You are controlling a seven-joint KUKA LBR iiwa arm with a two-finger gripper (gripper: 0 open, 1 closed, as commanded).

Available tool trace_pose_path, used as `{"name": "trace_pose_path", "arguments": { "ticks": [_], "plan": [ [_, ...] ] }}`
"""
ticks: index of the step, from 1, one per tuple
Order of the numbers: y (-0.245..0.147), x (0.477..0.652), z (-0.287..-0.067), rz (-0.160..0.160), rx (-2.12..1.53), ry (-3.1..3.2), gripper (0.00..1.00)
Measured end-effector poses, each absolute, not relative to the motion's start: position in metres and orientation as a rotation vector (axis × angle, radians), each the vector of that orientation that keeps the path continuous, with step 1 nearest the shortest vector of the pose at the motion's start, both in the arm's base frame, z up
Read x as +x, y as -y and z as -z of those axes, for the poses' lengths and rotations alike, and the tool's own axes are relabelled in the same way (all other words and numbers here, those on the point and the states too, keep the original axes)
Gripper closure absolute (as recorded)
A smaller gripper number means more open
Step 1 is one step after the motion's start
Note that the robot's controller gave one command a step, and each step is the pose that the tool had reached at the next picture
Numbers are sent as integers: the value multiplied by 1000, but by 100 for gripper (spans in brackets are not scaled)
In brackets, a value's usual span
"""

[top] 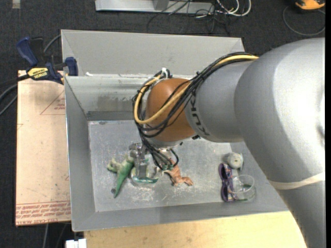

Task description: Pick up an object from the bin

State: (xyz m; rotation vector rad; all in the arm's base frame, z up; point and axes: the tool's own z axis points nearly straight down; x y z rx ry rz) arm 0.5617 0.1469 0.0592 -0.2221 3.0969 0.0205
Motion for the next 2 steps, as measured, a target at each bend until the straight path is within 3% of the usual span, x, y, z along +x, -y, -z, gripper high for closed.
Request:
{"name": "trace_pose_path", "arguments": {
  "ticks": [2],
  "plan": [
    [-147, 562, -59, -21, -222, -3097, 100]
  ]
}}
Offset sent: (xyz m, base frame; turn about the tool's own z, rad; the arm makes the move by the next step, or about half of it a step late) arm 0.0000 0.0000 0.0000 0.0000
